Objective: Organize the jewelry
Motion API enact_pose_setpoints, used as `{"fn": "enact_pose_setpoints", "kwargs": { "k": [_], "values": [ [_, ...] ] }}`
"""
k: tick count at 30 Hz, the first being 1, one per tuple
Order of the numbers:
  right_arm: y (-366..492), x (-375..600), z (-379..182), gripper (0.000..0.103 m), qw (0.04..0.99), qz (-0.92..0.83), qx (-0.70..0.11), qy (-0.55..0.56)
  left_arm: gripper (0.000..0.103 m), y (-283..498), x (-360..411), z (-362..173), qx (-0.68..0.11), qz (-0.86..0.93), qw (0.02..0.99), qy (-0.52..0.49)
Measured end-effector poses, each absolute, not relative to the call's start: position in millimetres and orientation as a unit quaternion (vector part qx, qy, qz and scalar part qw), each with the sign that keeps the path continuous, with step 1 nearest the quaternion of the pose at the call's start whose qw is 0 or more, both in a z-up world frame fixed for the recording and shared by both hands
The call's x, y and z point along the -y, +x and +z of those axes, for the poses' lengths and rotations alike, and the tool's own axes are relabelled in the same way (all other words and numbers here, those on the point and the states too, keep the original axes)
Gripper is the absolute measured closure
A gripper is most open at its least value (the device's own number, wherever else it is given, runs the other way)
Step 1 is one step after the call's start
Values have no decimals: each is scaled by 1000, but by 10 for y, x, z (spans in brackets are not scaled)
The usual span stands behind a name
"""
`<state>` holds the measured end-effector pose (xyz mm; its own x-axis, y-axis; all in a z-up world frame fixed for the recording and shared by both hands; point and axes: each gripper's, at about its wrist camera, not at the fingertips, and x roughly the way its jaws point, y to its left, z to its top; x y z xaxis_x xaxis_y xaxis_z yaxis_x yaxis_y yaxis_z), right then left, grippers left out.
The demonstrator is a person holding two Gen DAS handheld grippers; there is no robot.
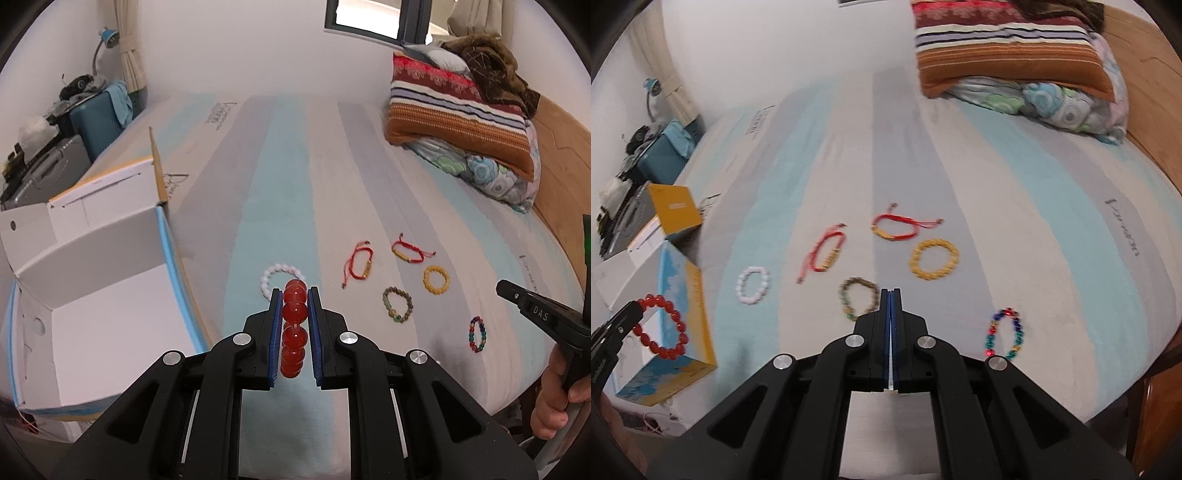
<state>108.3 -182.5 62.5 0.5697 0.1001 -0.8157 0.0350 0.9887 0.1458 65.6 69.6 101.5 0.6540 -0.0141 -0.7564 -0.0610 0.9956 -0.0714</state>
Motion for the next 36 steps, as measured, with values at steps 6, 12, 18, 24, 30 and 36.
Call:
{"fn": "enact_pose_setpoints", "kwargs": {
  "k": [6, 12, 18, 24, 30, 36],
  "values": [
    [1134, 1466, 833, 103, 884, 46, -460, 61, 90, 639, -997, 1148, -410, 28, 910, -56],
    [1134, 1237, 926, 103, 886, 60, -457, 44, 90, 559, -1269, 1239, -405, 50, 911, -60],
    [1150, 1812, 639, 59, 874, 12, -483, 54, 90, 484, -1349, 1253, -404, 50, 911, -63],
    [1194, 2635, 82, 59, 841, -51, -535, 68, 90, 479, -1304, 1283, -398, 45, 914, -62],
    [1220, 2950, -388, 59, 815, -70, -570, 71, 90, 513, -1115, 1233, -401, 31, 914, -56],
    [1286, 3027, -777, 68, 796, -73, -596, 78, 90, 590, -867, 1020, -420, 9, 906, -51]
  ]
}}
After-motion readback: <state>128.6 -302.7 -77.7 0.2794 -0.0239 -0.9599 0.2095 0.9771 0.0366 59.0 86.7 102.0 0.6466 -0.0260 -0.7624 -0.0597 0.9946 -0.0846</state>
